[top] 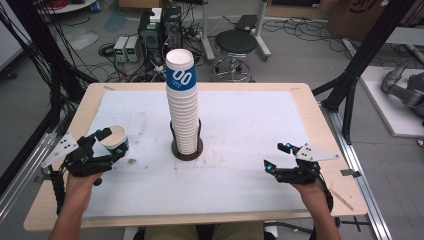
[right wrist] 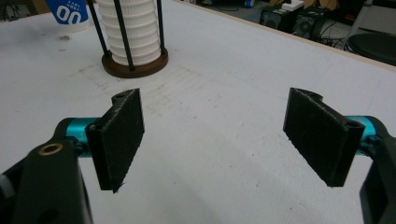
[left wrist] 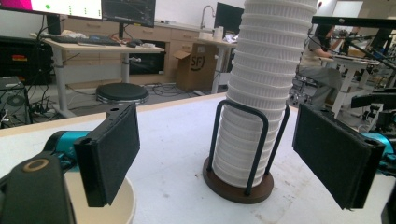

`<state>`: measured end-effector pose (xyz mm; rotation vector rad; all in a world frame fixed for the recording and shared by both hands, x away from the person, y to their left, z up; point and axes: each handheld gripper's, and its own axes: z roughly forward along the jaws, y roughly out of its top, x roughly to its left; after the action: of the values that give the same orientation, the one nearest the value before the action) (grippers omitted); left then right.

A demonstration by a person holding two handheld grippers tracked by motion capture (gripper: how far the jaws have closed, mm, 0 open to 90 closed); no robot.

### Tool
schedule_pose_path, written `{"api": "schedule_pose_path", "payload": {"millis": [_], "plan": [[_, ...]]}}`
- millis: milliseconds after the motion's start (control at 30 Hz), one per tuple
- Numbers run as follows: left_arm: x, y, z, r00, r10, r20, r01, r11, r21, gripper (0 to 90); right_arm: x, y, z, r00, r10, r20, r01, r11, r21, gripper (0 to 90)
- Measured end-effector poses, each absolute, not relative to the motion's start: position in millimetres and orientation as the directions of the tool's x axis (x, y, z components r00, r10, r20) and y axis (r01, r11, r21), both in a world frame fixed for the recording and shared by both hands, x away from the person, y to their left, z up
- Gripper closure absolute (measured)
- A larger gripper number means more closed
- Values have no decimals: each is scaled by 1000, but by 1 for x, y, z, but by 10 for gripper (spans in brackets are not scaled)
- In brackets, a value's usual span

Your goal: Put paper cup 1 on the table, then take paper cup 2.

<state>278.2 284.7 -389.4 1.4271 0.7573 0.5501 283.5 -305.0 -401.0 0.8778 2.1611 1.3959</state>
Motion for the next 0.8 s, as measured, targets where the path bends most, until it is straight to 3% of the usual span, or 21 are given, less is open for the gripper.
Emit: {"api": "schedule_pose_path", "payload": {"millis": [800], "plan": [[284, 262, -385, 703, 696, -145, 132, 72, 989, 150, 282, -310, -403, -701, 713, 8, 313, 298, 902, 208]]}}
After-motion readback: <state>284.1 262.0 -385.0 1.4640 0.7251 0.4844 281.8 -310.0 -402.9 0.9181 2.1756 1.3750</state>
